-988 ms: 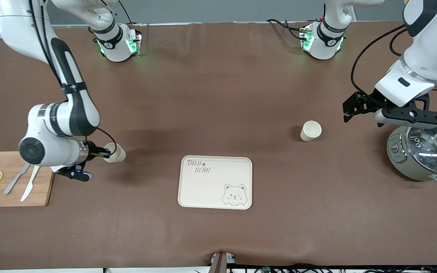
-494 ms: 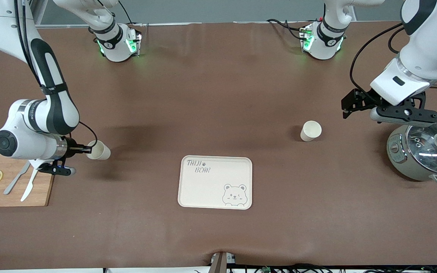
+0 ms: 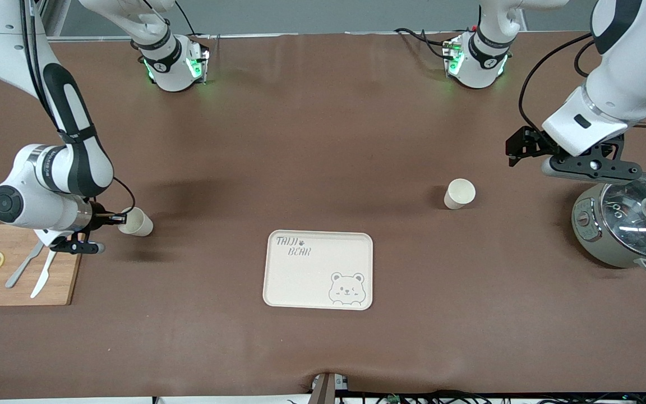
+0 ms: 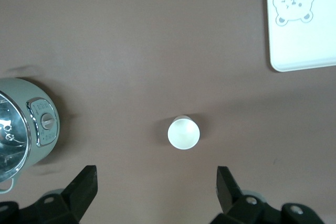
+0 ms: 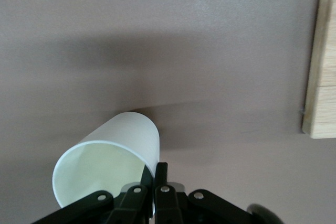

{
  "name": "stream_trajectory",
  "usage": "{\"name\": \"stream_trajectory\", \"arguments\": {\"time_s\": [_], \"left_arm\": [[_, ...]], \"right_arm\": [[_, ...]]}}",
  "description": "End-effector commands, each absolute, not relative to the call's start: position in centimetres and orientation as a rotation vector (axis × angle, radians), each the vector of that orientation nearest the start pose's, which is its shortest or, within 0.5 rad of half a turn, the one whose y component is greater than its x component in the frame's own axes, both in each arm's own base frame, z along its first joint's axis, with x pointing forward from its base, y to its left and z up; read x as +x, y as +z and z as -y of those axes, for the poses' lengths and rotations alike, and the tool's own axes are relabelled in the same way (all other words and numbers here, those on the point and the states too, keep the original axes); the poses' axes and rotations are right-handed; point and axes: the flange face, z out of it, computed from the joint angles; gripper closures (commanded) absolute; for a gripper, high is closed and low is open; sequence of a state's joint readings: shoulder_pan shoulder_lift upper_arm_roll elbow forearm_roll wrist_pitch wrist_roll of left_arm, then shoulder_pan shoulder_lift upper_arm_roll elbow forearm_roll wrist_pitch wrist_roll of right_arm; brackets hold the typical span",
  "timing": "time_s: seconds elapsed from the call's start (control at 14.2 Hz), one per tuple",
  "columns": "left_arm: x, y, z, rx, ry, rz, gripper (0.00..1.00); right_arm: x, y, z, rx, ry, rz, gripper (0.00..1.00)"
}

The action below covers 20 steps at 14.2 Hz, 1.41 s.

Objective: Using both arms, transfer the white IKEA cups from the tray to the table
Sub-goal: 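Lower the cup beside the cutting board and open the right gripper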

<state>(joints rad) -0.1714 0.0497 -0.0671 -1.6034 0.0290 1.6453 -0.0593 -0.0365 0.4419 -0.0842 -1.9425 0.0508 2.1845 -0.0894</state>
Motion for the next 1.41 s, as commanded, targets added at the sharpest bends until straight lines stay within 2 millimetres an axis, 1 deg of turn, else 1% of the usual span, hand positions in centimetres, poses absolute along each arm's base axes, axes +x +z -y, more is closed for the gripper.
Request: {"name": "stream_trajectory", "arguments": {"time_s": [0.0,0.14,0.28,0.35,0.42,0.49,0.63,0.78,0.99,1.13,1.27,1.34], "left_arm": [[55.9,59.1,13.6,-3.076,0.029,-0.319,0.0],[55.8,59.1,13.7,-3.079,0.037,-0.321,0.0],[55.8,59.2,13.7,-3.082,0.04,-0.319,0.0],[55.8,59.1,13.7,-3.082,0.04,-0.319,0.0],[55.8,59.1,13.7,-3.082,0.04,-0.319,0.0],[55.8,59.1,13.7,-3.082,0.04,-0.319,0.0],[55.7,59.2,13.7,-3.084,0.038,-0.316,0.0],[55.7,59.2,13.7,-3.084,0.038,-0.316,0.0],[55.7,59.3,13.7,-3.084,0.036,-0.319,0.0],[55.7,59.2,13.8,-3.084,0.041,-0.321,0.0],[55.7,59.1,13.9,-3.087,0.041,-0.319,0.0],[55.7,59.3,13.9,-3.087,0.037,-0.316,0.0]], "right_arm": [[58.4,24.9,8.3,-3.113,0.283,-0.037,1.0],[58.3,24.8,9.1,-3.112,0.282,-0.047,1.0],[58.3,24.7,9.2,-3.111,0.282,-0.044,1.0],[58.3,24.7,9.5,-3.111,0.282,-0.049,0.43],[58.2,24.7,9.6,-3.107,0.288,-0.058,0.06],[58.2,24.6,9.5,-3.104,0.304,-0.039,0.0],[58.1,24.4,9.2,-3.099,0.323,-0.008,0.0],[57.9,24.5,9.6,-3.093,0.355,-0.011,0.0],[59.3,27.1,9.1,-3.077,0.435,0.01,0.0],[60.7,29.2,9.8,-3.09,0.375,-0.003,0.0],[62.4,31.5,9.8,-3.104,0.315,0.008,0.0],[62.7,32.1,9.7,-3.098,0.333,0.009,0.0]]}}
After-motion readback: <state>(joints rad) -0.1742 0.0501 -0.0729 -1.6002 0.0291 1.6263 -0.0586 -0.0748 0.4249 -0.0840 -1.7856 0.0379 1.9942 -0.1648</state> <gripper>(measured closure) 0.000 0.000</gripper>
